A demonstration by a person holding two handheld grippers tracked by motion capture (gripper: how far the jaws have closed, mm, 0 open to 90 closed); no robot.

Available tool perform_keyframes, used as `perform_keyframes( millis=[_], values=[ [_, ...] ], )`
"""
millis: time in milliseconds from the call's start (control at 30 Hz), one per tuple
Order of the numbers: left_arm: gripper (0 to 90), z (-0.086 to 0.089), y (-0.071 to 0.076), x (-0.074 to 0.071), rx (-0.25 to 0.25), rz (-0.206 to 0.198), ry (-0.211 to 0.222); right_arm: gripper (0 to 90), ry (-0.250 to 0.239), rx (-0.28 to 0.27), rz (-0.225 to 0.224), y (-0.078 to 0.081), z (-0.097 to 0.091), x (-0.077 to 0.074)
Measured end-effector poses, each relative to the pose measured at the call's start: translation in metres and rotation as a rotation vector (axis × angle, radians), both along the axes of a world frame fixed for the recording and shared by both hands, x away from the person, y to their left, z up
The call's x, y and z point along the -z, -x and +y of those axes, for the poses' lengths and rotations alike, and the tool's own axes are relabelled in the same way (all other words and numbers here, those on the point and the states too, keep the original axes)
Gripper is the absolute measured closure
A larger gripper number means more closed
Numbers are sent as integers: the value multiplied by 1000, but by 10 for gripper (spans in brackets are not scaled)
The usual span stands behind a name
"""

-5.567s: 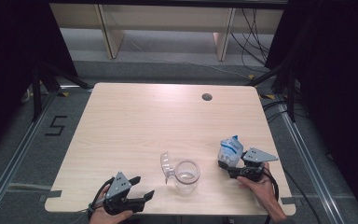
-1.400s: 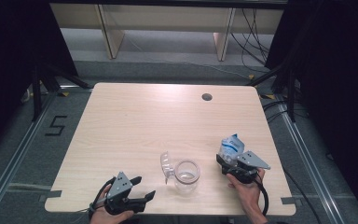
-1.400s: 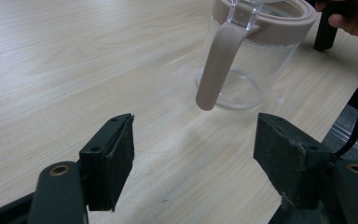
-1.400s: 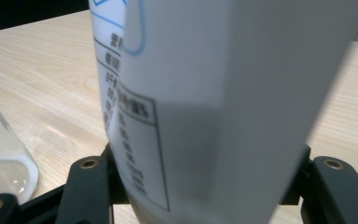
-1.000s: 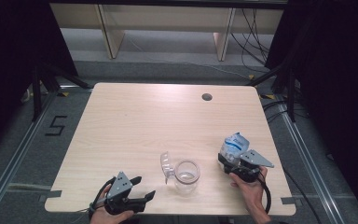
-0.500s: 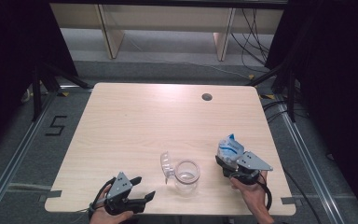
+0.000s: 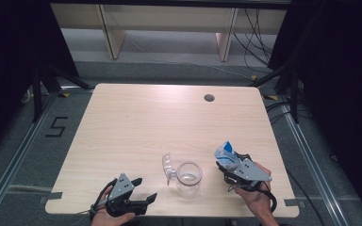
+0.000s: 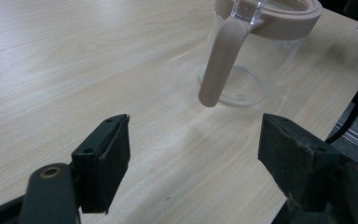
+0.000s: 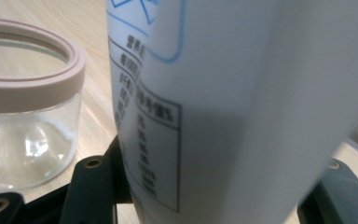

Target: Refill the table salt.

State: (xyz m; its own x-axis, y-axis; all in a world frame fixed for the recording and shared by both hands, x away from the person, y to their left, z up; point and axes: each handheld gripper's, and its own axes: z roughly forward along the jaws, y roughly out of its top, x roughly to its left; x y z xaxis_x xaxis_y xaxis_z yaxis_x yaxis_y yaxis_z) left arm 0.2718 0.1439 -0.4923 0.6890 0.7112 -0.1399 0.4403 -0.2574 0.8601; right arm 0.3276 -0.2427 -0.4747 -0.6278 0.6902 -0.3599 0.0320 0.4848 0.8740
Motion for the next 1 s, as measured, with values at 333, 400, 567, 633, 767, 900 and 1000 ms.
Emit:
perform_keyframes(
  millis=[333,400,567,633,767,900,1000],
  values=[
    [220,0,-1,1,-1,-2,-3,431,119,-12,-50,9,9,-2],
    [219,0,-1,1,-2,-2,-3,432,135,-18,-58,10,10,-2],
    [217,0,-1,1,-2,1,-8,433,183,-16,-82,13,14,-2],
    [217,0,-1,1,-4,0,-5,432,203,-22,-94,13,15,-2],
    [217,0,-1,1,-2,3,-18,433,241,-27,-112,12,16,-1],
    [218,0,-1,1,-1,0,-26,433,240,-35,-110,13,18,-1],
    [218,0,-1,1,-1,2,-21,433,252,-39,-115,13,20,0]
  ],
)
